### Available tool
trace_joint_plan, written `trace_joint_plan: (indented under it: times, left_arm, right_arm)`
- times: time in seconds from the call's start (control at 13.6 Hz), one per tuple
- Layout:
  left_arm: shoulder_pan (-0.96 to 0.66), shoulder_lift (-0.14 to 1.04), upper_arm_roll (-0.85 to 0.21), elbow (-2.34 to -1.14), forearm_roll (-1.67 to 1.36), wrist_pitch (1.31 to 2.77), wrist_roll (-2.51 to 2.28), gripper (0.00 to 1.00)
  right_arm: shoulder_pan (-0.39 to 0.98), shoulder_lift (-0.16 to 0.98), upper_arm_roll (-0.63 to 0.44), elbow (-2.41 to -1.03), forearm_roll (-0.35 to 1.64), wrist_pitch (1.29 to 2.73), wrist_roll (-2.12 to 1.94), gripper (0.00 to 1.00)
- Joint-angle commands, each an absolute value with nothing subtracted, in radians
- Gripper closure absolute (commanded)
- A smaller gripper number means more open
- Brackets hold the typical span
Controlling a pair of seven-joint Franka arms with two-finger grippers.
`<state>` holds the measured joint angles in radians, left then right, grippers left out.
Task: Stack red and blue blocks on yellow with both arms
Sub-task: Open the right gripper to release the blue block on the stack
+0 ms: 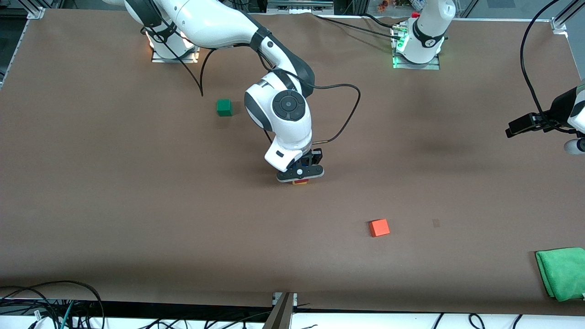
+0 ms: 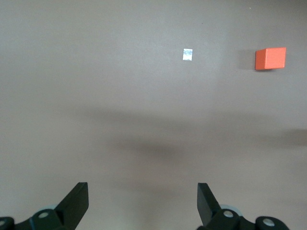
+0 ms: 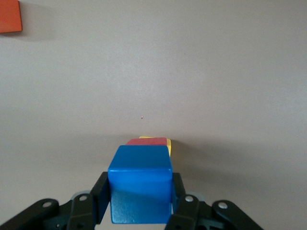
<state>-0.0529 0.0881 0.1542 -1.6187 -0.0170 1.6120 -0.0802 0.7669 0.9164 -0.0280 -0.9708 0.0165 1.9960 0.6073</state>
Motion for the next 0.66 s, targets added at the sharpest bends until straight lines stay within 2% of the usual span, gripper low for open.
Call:
trace_joint_plan:
  times: [0.0,0.37,0.59]
  left_arm:
    - [-0.055,0.081,0.153,-1.623,-0.008,1.612,-0.074,0.0]
    - [-0.054,0.081,0.153,-1.623,-0.006,1.612,-0.074,0.0]
    - [-0.054,0.081,0.153,-1.621,-0.006,1.612,-0.074,0.0]
  right_arm:
    - [0.772,0.927,-0.029,-0.956,0.005,1.99,0.598,0.66]
    - [0.772,0.927,-0.029,-0.956,0.005,1.99,0.6,0.65]
    - [0.772,0.933,-0.028,-0.956,0.006,1.994,0.601,0.61]
